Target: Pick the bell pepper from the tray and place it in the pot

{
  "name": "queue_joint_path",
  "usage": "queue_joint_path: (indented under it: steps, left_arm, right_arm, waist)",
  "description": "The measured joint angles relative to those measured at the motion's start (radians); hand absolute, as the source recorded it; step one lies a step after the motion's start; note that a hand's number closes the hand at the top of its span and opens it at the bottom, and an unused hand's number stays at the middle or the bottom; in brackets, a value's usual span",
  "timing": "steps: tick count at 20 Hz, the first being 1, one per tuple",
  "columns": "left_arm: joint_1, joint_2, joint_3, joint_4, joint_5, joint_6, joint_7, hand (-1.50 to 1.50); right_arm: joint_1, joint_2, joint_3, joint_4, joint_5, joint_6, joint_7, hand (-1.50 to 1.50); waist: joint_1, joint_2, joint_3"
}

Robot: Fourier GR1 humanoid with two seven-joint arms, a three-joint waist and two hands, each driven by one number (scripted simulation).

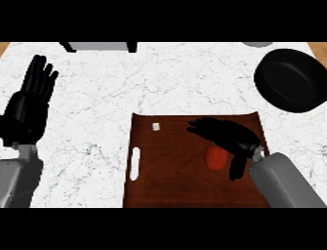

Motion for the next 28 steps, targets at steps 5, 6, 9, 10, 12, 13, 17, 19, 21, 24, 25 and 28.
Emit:
queue_joint_path:
  steps: [5,6,9,10,12,13,17,19,21,24,25,28]
  left_arm:
    - [0.008,-0.012,0.000,-0.007,-0.009,-0.011,0.001,0.00]
    - [0.012,-0.019,-0.002,-0.011,-0.011,-0.007,0.000,0.00]
    - [0.008,-0.017,0.006,-0.012,-0.015,-0.007,0.001,0.00]
    - [-0.006,-0.016,0.006,-0.015,-0.019,-0.002,0.013,0.00]
    - [-0.018,-0.012,0.019,0.003,-0.015,-0.010,0.005,0.00]
    - [-0.018,-0.006,0.024,-0.002,-0.012,-0.015,0.013,0.00]
    - [-0.005,-0.021,0.016,-0.022,-0.027,0.000,0.020,0.00]
    - [0.008,-0.025,0.014,-0.036,-0.030,0.001,0.024,0.00]
    - [0.023,-0.023,0.020,-0.032,-0.027,-0.011,0.007,0.00]
    - [0.027,-0.024,0.024,-0.040,-0.027,-0.012,0.014,0.00]
    - [0.023,-0.026,0.022,-0.035,-0.030,-0.009,0.014,0.00]
    - [0.019,-0.026,0.021,-0.027,-0.028,-0.016,0.017,0.00]
  right_arm:
    - [-0.025,0.024,0.016,0.049,0.040,-0.007,-0.058,1.50]
    - [-0.027,0.023,0.024,0.059,0.049,-0.027,-0.090,1.50]
    - [-0.039,0.049,0.043,0.076,0.080,-0.071,-0.125,1.50]
    - [-0.031,0.050,0.049,0.067,0.090,-0.086,-0.137,1.50]
    - [-0.030,0.054,0.050,0.064,0.100,-0.095,-0.157,1.50]
    - [-0.017,0.059,0.057,0.046,0.108,-0.097,-0.153,1.50]
    - [0.003,0.068,0.053,0.014,0.131,-0.109,-0.147,1.50]
    - [0.026,0.067,0.047,-0.025,0.146,-0.130,-0.127,1.50]
    - [0.049,0.070,0.042,-0.072,0.161,-0.151,-0.101,1.50]
    - [0.095,0.074,0.020,-0.166,0.161,-0.158,-0.050,1.50]
    - [0.102,0.101,0.024,-0.205,0.169,-0.143,0.002,1.50]
    - [0.095,0.174,0.069,-0.272,0.164,-0.127,0.212,1.50]
  waist:
    - [0.001,-0.005,-0.006]
    - [0.002,-0.007,-0.008]
    - [0.001,-0.011,-0.013]
    - [0.000,-0.013,-0.014]
    - [-0.001,-0.013,-0.014]
    - [-0.002,-0.014,-0.015]
    - [-0.003,-0.013,-0.013]
    - [-0.006,-0.011,-0.012]
    - [-0.008,-0.009,-0.010]
    - [-0.013,-0.007,-0.006]
    - [-0.015,-0.007,-0.005]
    - [-0.009,-0.005,-0.002]
